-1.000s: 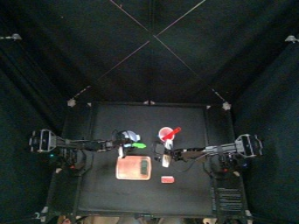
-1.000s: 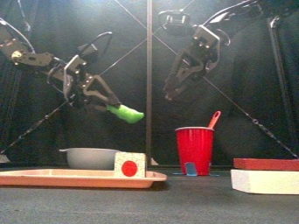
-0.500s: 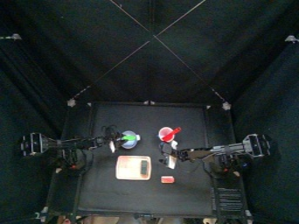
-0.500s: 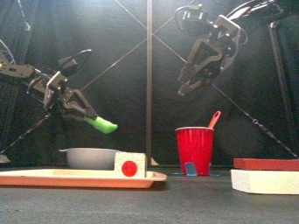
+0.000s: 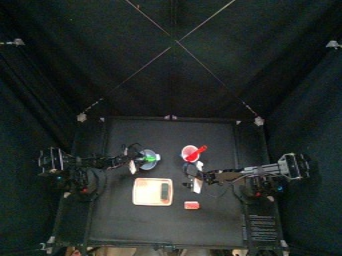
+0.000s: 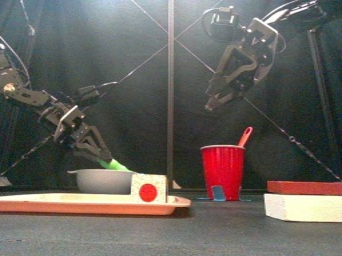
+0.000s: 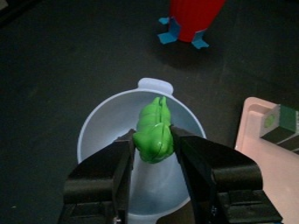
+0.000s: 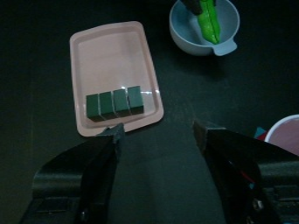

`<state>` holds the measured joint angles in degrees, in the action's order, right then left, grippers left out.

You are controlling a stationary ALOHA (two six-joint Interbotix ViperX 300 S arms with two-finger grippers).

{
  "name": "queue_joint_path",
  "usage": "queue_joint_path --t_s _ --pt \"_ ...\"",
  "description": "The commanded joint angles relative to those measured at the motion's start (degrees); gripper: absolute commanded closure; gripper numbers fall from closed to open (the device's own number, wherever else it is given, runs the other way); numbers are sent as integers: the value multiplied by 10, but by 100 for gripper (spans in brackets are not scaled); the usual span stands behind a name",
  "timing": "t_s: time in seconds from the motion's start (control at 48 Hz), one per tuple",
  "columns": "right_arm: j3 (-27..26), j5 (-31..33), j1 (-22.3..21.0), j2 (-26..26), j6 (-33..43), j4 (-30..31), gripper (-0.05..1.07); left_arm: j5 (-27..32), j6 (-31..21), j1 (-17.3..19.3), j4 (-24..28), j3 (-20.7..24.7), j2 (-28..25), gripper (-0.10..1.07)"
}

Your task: Place peas in bowl

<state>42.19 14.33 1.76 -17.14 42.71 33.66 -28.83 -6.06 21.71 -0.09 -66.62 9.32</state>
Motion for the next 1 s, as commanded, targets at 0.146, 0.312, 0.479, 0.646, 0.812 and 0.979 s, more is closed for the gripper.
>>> queue_joint_path --t_s 0.146,0.312,0.479,0.646,0.812,0.979 --pt "-5 -4 -1 -12 -1 -5 8 14 -1 4 0 16 -8 34" --pt "-5 -4 -2 -11 -1 -5 8 23 -2 4 -2 17 -7 31" --pt "-5 -4 -2 -10 -1 -5 8 23 -3 4 -9 17 -7 21" --pt "-5 -4 -2 -10 -2 -7 8 23 -4 4 -16 18 -6 10" --pt "-5 -4 -2 -10 -2 -7 8 23 -4 3 -25 25 -5 8" --pt "-5 -4 -2 -10 -2 -7 8 23 -3 1 -28 32 -3 8"
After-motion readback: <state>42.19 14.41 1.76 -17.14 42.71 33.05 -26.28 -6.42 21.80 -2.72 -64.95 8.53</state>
